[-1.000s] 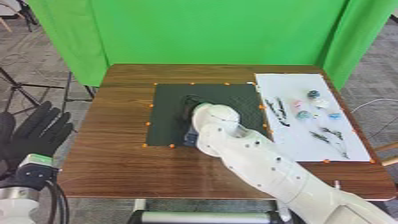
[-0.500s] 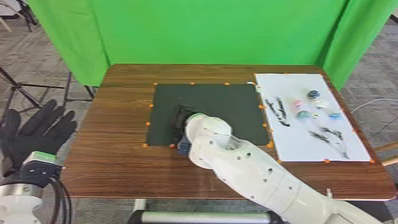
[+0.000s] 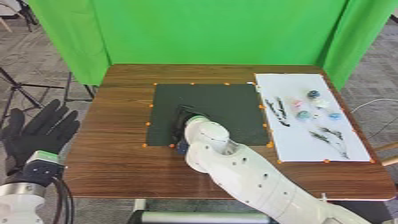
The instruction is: Arrange flowers
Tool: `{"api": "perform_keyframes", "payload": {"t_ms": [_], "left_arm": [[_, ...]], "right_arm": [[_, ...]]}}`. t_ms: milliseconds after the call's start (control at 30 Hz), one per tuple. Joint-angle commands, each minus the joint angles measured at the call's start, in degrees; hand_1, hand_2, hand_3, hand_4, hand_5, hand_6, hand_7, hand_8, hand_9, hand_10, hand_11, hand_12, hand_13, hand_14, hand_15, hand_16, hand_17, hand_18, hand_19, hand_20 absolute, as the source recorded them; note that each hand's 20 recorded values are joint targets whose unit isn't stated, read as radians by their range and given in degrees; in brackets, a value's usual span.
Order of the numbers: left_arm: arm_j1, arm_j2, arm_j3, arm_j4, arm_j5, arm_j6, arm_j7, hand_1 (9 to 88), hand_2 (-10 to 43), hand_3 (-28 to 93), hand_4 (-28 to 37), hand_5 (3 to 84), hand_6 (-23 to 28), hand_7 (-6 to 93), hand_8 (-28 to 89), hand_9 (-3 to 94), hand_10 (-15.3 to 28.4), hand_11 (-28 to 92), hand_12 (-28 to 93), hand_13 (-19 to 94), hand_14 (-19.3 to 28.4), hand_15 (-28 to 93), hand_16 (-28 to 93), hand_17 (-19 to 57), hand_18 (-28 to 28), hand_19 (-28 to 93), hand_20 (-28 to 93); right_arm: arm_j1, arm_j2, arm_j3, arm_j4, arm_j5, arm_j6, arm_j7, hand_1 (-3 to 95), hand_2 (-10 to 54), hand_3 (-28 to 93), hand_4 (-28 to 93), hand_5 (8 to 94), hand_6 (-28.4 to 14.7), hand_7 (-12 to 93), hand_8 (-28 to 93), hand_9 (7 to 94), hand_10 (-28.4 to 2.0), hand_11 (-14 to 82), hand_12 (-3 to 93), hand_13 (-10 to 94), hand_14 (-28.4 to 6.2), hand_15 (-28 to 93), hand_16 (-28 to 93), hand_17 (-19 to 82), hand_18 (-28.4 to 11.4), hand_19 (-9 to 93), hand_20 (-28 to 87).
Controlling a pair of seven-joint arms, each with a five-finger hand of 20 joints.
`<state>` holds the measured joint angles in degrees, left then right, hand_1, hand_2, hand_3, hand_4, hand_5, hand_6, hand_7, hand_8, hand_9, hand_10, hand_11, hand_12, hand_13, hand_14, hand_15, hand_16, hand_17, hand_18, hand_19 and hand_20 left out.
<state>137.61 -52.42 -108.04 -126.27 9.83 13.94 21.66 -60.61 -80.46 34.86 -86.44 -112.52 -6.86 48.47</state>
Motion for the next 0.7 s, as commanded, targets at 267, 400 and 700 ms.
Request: {"api": "perform_keyframes", "payload": {"t_ms": [267, 400, 700], "left_arm": [[1.0, -0.71, -1.06, -0.12, 0.38, 0.56, 0.29, 22.1, 9.2, 70, -28.3, 38.7, 9.0, 14.9, -8, 30.9, 16.4, 21, 11, 20, 16.7, 37, -7, -5.3, 13.7, 27, 9], [0.9, -1.0, -1.17, -0.48, 1.74, 1.88, 0.42, 22.1, 9.2, 70, -28.3, 38.8, 9.0, 14.9, -8, 30.8, 16.4, 21, 11, 20, 16.8, 37, -7, -5.3, 13.7, 27, 9], [2.3, -1.88, -1.99, -1.17, 1.34, 1.62, 1.57, 22.0, 9.3, 70, -28.3, 39.0, 9.1, 15.0, -8, 31.1, 16.5, 22, 11, 21, 16.8, 37, -7, -5.4, 13.7, 27, 9]], "right_arm": [[-2.1, 1.0, 2.2, -2.5, -0.9, -2.1, 0.1, 35.4, -9.5, 66, -21, 68.7, -4.5, 52, -9, 72.5, -16.2, 50.2, 38.5, 72, -12.5, 67, 36, 48, -23.0, 93, 26], [-2.5, 2.6, 2.3, -3.7, -5.5, -2.3, -3.5, 30.8, -9.5, 62, -20, 68.1, -4.9, 47, -13, 72.4, -15.9, 46.7, 35.5, 71, -13.0, 63, 33, 46, -23.3, 90, 24], [-4.2, 7.1, 7.5, -10.5, -5.4, -6.4, -2.7, 28.4, -9.5, 61, -19, 69.1, -5.5, 35, -11, 73.1, -17.0, 41.6, 31.3, 70, -13.5, 61, 31, 45, -24.0, 90, 23]]}}
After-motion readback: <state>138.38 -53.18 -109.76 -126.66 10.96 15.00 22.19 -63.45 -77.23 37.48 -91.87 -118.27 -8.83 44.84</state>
